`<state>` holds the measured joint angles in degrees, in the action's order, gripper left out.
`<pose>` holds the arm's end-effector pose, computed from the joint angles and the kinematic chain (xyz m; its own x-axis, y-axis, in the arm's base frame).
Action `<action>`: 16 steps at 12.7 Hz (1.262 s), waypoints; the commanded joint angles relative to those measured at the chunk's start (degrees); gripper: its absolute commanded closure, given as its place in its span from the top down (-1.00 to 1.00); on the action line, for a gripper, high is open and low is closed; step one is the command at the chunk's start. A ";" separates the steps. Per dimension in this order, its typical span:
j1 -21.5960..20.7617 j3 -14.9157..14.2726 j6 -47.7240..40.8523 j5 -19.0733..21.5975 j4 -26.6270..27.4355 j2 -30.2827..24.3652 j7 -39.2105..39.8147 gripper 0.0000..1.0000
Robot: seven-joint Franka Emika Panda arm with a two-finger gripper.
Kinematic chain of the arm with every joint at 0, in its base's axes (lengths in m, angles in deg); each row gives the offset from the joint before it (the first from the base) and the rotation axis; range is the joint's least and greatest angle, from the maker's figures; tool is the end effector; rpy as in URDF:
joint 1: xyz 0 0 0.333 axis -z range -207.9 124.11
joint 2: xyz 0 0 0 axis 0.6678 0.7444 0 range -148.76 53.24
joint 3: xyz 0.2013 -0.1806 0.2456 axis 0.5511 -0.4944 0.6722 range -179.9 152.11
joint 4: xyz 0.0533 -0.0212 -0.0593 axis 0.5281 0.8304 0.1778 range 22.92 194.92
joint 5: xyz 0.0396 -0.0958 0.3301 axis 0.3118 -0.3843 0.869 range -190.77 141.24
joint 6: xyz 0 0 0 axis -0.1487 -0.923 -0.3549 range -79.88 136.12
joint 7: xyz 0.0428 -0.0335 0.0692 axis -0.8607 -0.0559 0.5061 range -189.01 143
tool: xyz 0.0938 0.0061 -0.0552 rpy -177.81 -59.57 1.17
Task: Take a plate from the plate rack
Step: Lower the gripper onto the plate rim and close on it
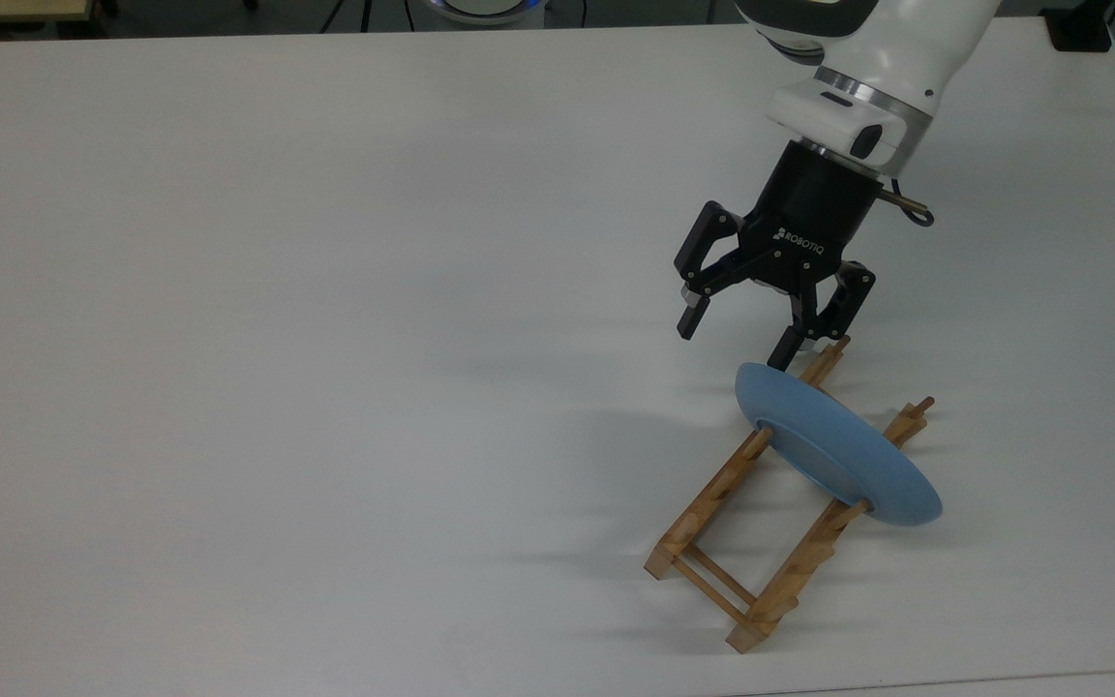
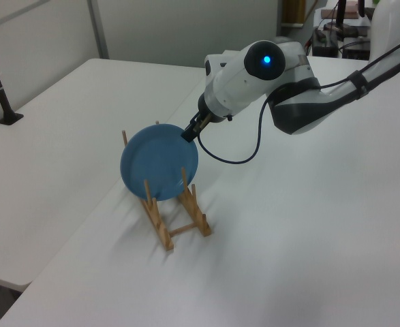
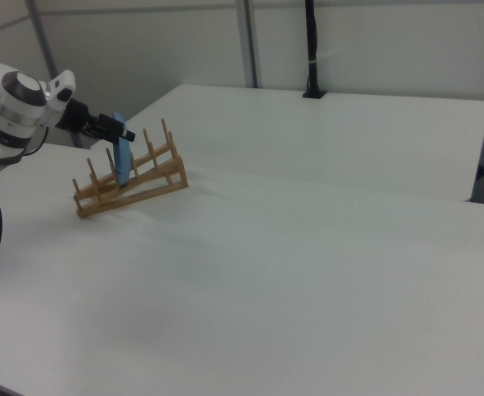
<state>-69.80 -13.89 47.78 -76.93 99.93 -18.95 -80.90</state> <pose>0.6427 0.3093 0.5109 0.7391 0.0871 0.6680 -0.1926 -0.9229 0.3335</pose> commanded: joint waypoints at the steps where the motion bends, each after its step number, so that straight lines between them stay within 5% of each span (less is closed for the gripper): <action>1: -1.27 -0.88 0.61 -1.79 -1.47 1.68 -1.61 0.62; 6: -1.27 -0.80 1.75 -2.77 -1.47 1.86 -1.52 -0.83; 8: -1.27 -0.80 1.75 -3.20 -1.38 1.86 -1.35 -1.00; 16: -0.13 -0.97 1.14 -3.47 -1.29 -3.84 -1.17 -1.00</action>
<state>-70.33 -14.29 48.24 -79.76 97.67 -18.56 -81.00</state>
